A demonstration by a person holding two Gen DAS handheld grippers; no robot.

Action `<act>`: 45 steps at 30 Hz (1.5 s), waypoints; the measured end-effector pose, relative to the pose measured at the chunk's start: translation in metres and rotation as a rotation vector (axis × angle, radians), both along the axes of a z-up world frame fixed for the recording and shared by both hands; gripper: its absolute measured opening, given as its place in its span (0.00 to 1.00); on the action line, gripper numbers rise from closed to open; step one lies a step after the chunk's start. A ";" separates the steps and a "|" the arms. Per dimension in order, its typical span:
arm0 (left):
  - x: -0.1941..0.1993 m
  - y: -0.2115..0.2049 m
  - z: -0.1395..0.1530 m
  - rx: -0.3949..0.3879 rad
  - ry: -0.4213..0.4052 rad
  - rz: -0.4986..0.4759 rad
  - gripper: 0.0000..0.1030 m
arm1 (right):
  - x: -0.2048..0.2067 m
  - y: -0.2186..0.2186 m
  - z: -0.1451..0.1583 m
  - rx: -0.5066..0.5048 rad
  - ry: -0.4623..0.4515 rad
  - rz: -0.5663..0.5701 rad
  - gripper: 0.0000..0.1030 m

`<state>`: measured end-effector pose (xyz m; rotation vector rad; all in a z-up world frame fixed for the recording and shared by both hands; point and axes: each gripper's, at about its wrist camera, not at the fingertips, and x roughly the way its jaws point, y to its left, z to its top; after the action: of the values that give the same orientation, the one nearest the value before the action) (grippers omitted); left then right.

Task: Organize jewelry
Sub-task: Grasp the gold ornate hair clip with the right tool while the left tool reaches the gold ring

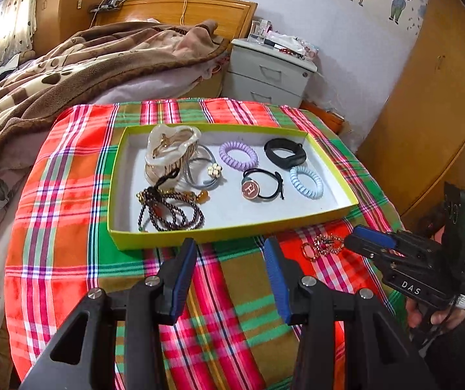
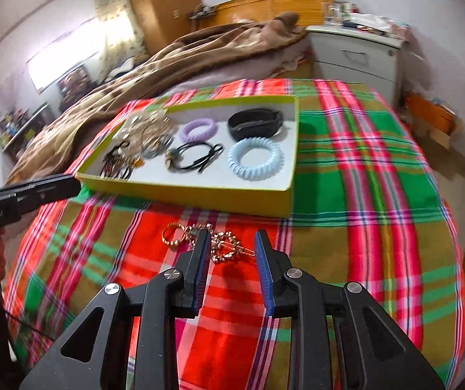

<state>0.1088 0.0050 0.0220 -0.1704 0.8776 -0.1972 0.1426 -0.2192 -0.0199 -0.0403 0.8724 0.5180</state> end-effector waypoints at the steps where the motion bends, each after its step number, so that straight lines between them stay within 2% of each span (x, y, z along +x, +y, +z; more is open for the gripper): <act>1: 0.000 0.000 -0.001 0.002 0.003 0.002 0.44 | 0.000 0.002 0.000 -0.012 -0.006 0.014 0.28; 3: -0.001 -0.001 -0.002 0.005 0.010 0.006 0.44 | 0.001 0.004 0.000 -0.011 -0.019 0.050 0.28; 5: 0.000 -0.002 -0.005 0.009 0.019 0.009 0.44 | 0.004 0.005 -0.002 -0.002 -0.011 0.083 0.39; 6: 0.000 -0.003 -0.006 0.011 0.023 0.010 0.44 | 0.006 0.006 -0.003 0.003 0.003 0.104 0.49; 12: 0.001 -0.008 -0.009 0.016 0.037 0.004 0.44 | 0.013 0.017 -0.009 -0.045 0.025 0.173 0.49; 20: 0.001 -0.009 -0.012 0.020 0.050 0.003 0.44 | 0.007 0.015 -0.011 -0.094 0.009 0.213 0.49; 21: 0.001 -0.009 -0.012 0.020 0.052 0.002 0.44 | 0.006 0.015 -0.011 -0.104 0.004 0.213 0.47; 22: 0.001 -0.009 -0.013 0.020 0.053 0.002 0.44 | 0.004 0.016 -0.011 -0.124 -0.007 0.210 0.39; 24: 0.000 -0.010 -0.013 0.019 0.053 0.002 0.44 | 0.002 0.016 -0.011 -0.163 -0.027 0.199 0.29; 29: 0.000 -0.010 -0.013 0.019 0.054 0.002 0.44 | -0.002 0.014 -0.010 -0.166 -0.034 0.200 0.22; 36: -0.003 -0.016 -0.013 0.016 0.054 -0.016 0.44 | -0.015 0.007 -0.006 -0.164 -0.066 0.163 0.21; 45: 0.006 -0.050 -0.019 0.015 0.065 -0.140 0.44 | -0.032 -0.022 0.003 -0.094 -0.082 0.060 0.20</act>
<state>0.1150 -0.0446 0.0028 -0.1020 0.9560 -0.3174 0.1104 -0.2411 -0.0166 -0.1725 0.8163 0.5274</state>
